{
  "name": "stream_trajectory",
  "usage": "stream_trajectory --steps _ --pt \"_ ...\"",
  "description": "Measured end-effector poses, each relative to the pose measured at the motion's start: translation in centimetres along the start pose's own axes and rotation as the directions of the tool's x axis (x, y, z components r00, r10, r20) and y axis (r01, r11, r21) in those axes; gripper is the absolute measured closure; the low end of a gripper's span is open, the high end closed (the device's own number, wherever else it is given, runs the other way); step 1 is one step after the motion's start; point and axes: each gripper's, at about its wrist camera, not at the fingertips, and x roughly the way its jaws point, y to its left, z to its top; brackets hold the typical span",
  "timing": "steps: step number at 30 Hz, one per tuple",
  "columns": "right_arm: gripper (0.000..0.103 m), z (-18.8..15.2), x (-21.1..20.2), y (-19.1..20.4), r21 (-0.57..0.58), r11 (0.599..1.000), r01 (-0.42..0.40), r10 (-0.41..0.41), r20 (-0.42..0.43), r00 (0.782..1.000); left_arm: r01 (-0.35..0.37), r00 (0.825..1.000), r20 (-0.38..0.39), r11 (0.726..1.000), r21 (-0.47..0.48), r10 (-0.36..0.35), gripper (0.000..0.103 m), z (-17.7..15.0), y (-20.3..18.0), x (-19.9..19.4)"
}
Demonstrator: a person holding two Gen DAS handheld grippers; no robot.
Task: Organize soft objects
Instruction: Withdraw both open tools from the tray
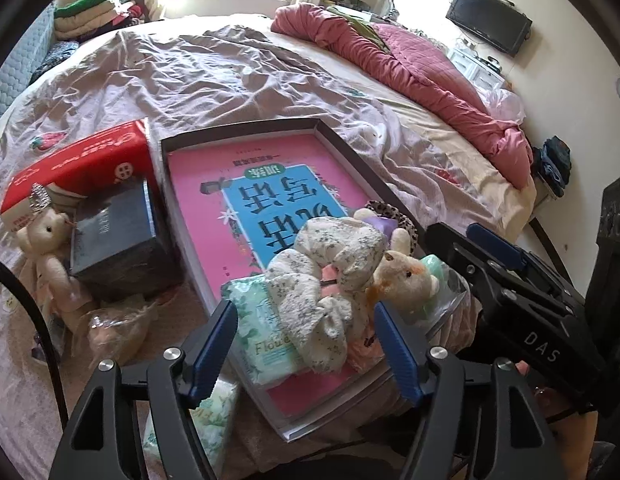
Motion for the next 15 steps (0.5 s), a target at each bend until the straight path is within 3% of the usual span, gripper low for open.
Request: stream_trajectory --steps 15 --pt "0.029 0.3 -1.1 1.4 -0.054 0.998 0.026 -0.025 0.024 0.999 -0.065 0.996 0.061 0.998 -0.026 0.066 0.032 -0.1 1.7 -2.6"
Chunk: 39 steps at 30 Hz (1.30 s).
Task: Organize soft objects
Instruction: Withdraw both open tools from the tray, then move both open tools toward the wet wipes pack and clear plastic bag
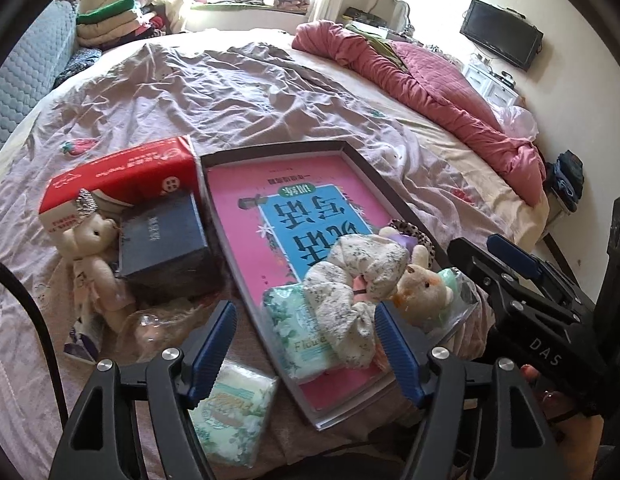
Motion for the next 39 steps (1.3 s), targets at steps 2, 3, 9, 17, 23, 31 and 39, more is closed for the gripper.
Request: stream_trajectory --steps 2,3,9,17,23,31,39 --pt "0.029 0.0 -0.1 0.1 0.0 1.0 0.001 -0.001 0.002 1.0 -0.006 1.0 0.005 1.0 -0.003 0.006 0.032 0.0 0.3 -0.3" --pt "0.029 0.1 -0.2 0.2 -0.003 1.0 0.001 -0.001 0.004 1.0 -0.009 1.0 0.009 1.0 -0.005 0.009 0.032 0.0 0.5 -0.5" --pt "0.029 0.5 -0.9 1.2 -0.02 1.0 -0.002 0.003 0.021 1.0 -0.006 0.999 0.035 0.999 -0.042 0.007 0.032 0.0 2.0 -1.9" --pt "0.029 1.0 -1.8 2.9 -0.048 0.999 -0.024 0.026 0.032 0.999 -0.026 0.998 0.06 0.997 -0.076 0.03 0.032 0.1 3.9 -4.0" --pt "0.029 1.5 -2.6 4.3 -0.074 0.997 -0.037 0.041 0.046 0.998 -0.038 0.996 0.079 0.995 -0.087 0.045 0.031 0.1 4.8 -5.2" --pt "0.029 1.8 -3.6 6.0 -0.102 0.993 -0.06 0.066 0.054 0.996 -0.045 0.993 0.104 0.994 -0.099 0.056 0.027 0.0 5.8 -7.1" --pt "0.029 2.2 -4.3 8.5 -0.147 0.985 -0.094 0.104 0.061 0.993 -0.085 0.987 0.125 0.985 -0.147 0.104 0.026 -0.1 8.5 -9.4"
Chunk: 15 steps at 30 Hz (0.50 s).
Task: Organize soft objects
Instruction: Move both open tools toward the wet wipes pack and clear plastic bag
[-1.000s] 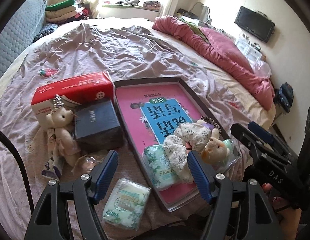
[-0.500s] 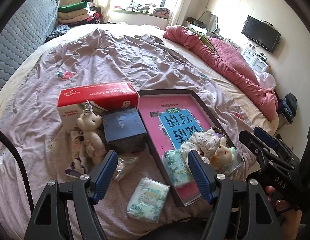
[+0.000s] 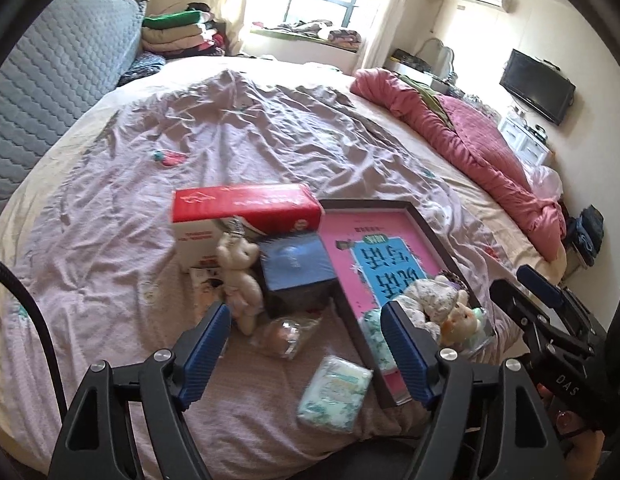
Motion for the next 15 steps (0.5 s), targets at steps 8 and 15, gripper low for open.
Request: stream_trajectory --steps 8,15 --pt "0.029 0.3 -0.1 1.0 -0.008 1.0 -0.018 0.018 -0.002 1.0 -0.042 0.999 0.006 0.998 -0.045 0.042 0.026 0.4 2.8 -0.9" --pt "0.029 0.3 0.0 2.8 -0.034 0.998 -0.043 0.042 -0.008 0.999 -0.067 0.998 0.003 0.996 -0.061 0.068 0.026 0.0 4.4 -1.7"
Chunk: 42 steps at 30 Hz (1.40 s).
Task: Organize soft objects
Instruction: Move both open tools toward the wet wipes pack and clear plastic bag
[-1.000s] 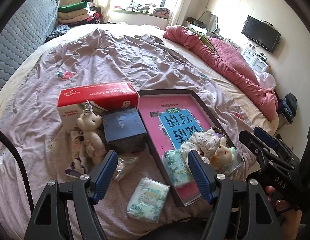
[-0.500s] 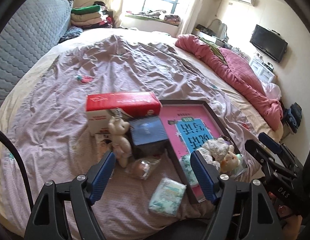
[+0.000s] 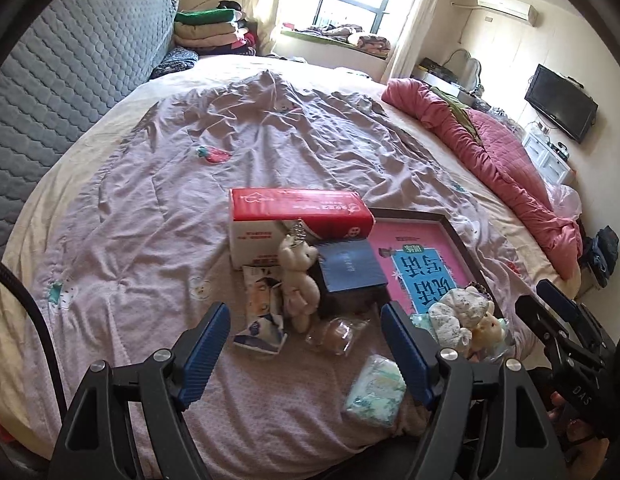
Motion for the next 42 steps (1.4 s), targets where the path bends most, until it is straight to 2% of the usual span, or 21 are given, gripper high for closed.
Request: stream_trajectory --steps 14,29,42 --pt "0.029 -0.3 0.8 3.7 -0.057 0.996 -0.073 0.072 -0.019 0.997 -0.057 0.998 0.001 0.998 0.003 0.057 0.026 -0.2 1.6 -0.1" --pt "0.029 -2.6 4.0 8.0 -0.126 0.981 -0.144 0.13 -0.114 0.985 -0.095 0.994 -0.056 0.995 -0.038 0.093 0.026 -1.2 4.9 1.8" --pt "0.029 -4.5 7.8 8.0 -0.116 0.979 -0.166 0.142 -0.196 0.97 -0.104 0.987 -0.125 0.994 -0.046 0.097 0.026 -2.3 5.7 5.3"
